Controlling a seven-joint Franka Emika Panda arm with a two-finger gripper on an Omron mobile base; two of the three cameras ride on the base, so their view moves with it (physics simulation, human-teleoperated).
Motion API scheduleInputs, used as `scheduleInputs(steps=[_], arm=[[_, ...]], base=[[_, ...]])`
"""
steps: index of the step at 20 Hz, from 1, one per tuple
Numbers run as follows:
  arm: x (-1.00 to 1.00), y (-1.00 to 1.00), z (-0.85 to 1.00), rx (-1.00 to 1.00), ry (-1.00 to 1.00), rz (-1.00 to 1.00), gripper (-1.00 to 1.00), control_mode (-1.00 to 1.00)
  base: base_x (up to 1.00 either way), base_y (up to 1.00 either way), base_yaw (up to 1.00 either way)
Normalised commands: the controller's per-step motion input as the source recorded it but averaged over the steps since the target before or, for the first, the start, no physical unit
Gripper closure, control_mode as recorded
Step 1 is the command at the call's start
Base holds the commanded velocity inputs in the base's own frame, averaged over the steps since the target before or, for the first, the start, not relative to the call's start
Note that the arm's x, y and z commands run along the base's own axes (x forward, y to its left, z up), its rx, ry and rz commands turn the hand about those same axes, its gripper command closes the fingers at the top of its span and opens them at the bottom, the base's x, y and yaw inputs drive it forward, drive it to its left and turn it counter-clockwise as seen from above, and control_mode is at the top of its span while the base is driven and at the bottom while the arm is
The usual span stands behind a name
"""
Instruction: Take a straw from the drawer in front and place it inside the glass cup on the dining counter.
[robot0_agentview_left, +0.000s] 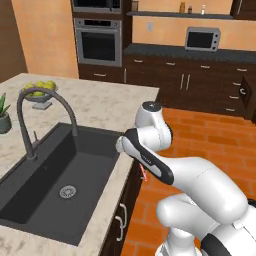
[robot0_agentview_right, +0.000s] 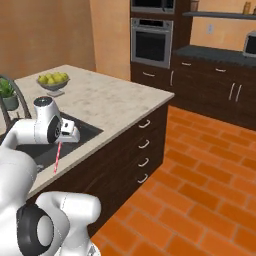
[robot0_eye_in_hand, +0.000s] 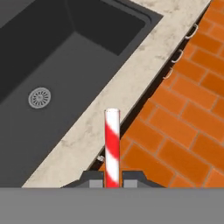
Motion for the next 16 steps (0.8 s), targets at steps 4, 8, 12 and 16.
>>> scheduleInputs(steps=[4, 8, 12, 16], arm=[[0.00, 0.00, 0.00, 0.00, 0.00, 0.00, 1.00, 1.00], [0.00, 0.00, 0.00, 0.00, 0.00, 0.00, 1.00, 1.00], [0.00, 0.00, 0.00, 0.00, 0.00, 0.00, 1.00, 1.00], [0.00, 0.00, 0.00, 0.00, 0.00, 0.00, 1.00, 1.00]], base=[[-1.00, 0.50, 0.00], [-1.00, 0.50, 0.00], [-1.00, 0.53, 0.00], [-1.00, 0.58, 0.00]])
